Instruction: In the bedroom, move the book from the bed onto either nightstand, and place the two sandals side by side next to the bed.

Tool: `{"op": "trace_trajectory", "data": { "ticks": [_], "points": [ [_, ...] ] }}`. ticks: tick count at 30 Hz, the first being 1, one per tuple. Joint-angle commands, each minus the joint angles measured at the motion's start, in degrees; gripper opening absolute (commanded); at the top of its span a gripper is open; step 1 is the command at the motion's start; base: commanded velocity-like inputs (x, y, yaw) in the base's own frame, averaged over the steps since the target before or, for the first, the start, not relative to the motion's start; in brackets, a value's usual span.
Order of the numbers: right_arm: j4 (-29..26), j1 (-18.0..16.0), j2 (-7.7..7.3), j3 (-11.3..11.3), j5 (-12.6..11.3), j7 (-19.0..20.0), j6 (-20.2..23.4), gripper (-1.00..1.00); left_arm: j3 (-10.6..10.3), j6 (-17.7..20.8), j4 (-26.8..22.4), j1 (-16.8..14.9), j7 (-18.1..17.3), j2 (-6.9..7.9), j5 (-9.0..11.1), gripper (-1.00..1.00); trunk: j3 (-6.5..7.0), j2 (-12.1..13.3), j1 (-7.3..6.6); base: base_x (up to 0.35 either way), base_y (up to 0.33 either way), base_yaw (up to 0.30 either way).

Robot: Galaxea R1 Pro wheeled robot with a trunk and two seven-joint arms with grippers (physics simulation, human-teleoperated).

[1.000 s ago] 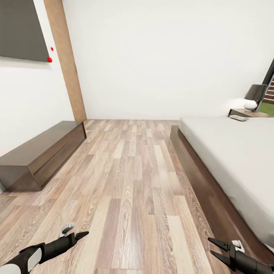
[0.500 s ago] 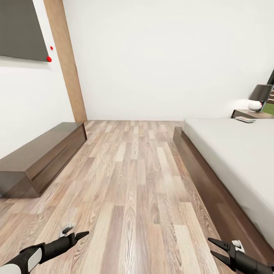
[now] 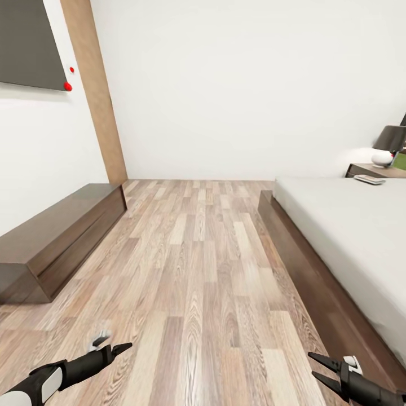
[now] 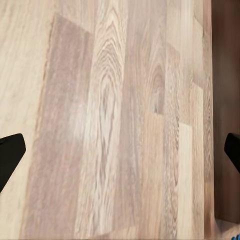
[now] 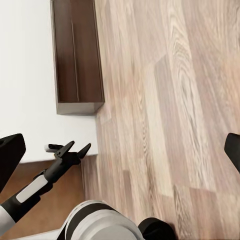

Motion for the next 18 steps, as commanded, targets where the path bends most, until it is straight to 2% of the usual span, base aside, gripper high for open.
{"op": "trace_trajectory", "data": {
  "ticks": [1,18],
  "points": [
    [0.01,-0.04,-0.05,0.47,-0.6,0.09,0.49,1.0,-0.16,0.6,0.0,-0.02,-0.11,0.02,0.58,1.0,-0.05,-0.02,0.01,0.198,0.0,0.0],
    [0.01,-0.04,-0.05,0.55,-0.65,0.09,0.51,1.0,-0.16,0.6,0.0,-0.02,-0.11,-0.01,0.58,1.0,-0.05,-0.02,0.01,0.198,0.0,0.0]
  ]
}}
